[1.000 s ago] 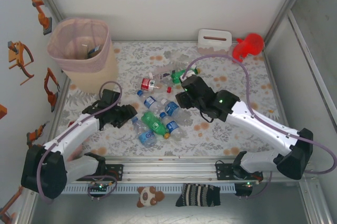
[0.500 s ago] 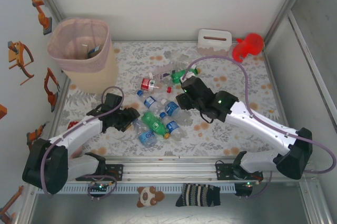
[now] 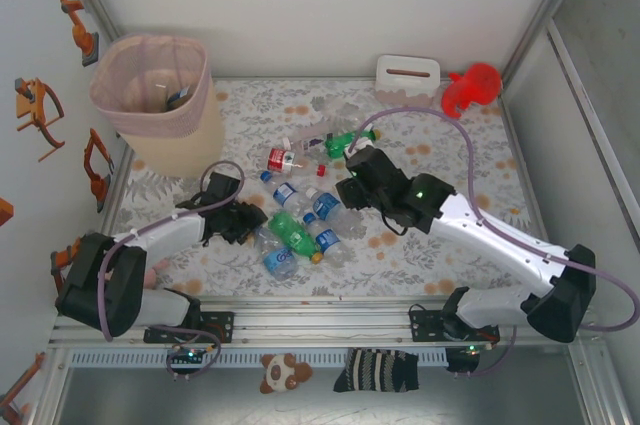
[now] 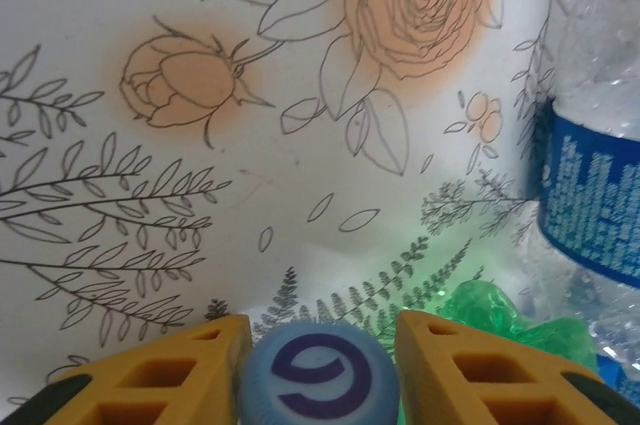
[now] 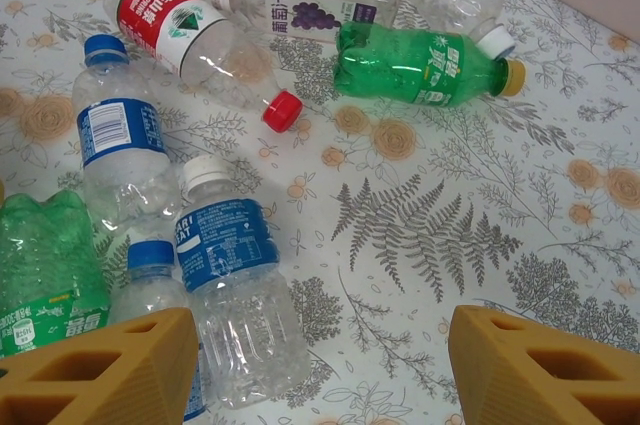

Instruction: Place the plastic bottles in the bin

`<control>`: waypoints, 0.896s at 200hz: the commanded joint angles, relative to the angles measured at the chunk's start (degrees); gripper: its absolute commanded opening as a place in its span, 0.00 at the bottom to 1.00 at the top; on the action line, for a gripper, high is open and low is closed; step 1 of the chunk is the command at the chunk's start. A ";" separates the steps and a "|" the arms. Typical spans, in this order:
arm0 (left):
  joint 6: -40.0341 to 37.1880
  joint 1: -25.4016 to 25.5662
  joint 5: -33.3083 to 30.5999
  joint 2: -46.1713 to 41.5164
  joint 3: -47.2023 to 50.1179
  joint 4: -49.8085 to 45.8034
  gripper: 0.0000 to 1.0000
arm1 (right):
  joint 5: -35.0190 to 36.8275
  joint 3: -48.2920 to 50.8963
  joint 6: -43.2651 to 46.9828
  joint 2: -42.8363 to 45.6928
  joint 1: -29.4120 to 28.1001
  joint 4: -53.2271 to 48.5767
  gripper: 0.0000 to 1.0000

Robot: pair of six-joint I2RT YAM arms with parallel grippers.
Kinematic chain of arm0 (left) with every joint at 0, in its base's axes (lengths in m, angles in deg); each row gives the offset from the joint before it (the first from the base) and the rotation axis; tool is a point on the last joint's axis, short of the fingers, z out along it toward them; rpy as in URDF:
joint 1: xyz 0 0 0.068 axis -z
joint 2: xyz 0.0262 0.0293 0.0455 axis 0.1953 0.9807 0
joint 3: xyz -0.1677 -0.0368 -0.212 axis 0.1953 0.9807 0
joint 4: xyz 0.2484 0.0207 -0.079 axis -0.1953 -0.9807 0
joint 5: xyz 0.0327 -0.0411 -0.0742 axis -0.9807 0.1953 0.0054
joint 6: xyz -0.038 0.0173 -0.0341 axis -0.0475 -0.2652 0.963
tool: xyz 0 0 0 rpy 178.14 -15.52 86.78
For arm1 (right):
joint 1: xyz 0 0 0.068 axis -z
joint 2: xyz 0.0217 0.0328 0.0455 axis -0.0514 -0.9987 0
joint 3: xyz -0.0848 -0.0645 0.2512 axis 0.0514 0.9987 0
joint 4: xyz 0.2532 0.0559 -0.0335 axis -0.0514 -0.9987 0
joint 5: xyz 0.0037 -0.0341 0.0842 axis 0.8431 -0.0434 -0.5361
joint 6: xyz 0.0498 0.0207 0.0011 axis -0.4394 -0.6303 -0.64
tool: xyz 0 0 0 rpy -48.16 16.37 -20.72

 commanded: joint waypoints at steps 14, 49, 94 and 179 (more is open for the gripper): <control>-2.39 0.24 -1.38 -0.05 -3.08 -1.80 0.32 | 2.57 0.95 -1.38 2.11 0.35 -0.57 0.66; -6.24 0.15 -3.80 -2.93 -6.53 -9.08 0.28 | 3.04 1.11 -1.40 2.49 0.31 -0.70 0.66; -16.20 0.00 -10.15 -8.82 -15.35 -22.20 0.24 | 3.61 1.12 -1.02 2.67 0.35 -0.70 0.66; -40.97 -0.95 -19.76 -13.23 -36.17 -27.69 0.10 | 5.02 0.63 0.44 3.55 0.78 -0.80 0.67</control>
